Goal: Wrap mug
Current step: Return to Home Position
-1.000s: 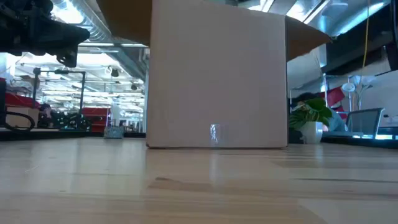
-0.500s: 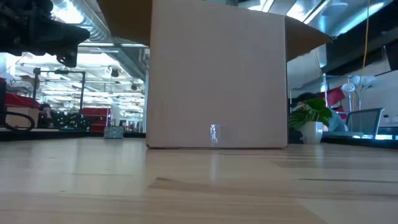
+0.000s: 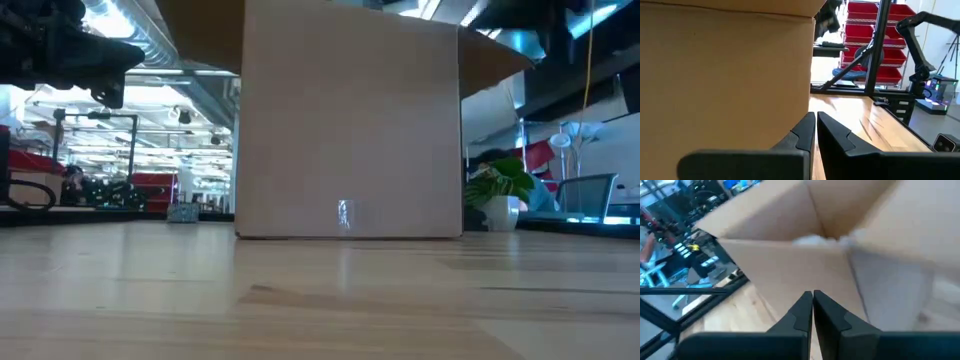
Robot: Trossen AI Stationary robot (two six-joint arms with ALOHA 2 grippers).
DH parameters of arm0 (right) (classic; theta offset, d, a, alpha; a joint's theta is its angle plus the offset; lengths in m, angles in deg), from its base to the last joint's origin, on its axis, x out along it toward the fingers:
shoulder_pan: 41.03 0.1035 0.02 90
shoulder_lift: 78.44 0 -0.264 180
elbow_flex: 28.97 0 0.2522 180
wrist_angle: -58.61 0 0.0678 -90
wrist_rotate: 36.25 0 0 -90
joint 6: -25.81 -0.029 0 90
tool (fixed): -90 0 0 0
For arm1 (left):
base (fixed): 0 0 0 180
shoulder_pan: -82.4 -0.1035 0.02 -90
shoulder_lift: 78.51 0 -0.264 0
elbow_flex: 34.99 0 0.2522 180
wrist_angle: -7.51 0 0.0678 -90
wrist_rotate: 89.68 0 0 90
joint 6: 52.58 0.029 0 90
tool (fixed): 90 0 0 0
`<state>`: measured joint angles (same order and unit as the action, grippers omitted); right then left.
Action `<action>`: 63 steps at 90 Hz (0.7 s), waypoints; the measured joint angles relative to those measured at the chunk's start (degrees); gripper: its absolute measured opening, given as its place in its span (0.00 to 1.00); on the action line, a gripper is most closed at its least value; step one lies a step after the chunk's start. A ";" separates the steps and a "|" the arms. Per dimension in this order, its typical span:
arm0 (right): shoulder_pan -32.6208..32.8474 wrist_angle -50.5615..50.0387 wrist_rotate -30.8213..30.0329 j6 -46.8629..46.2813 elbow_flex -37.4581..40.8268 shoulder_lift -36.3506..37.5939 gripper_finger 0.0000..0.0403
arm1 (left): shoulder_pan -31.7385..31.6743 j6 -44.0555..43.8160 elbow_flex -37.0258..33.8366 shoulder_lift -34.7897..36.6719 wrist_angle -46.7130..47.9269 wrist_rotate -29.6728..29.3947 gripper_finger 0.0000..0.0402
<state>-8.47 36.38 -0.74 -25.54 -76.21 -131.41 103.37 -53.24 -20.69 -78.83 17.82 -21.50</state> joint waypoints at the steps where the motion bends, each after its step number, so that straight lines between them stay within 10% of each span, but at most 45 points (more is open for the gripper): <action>1: 0.31 0.22 -0.03 -0.38 0.62 0.01 0.00 | 0.00 0.00 0.00 0.00 0.00 0.00 0.00; 63: 2.73 21.29 -1.52 -8.82 27.54 0.10 0.00 | -0.01 0.02 0.00 0.00 0.00 -0.01 0.00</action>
<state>-5.74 57.66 -2.26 -34.36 -48.67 -131.30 103.36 -53.23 -20.69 -78.83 17.82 -21.51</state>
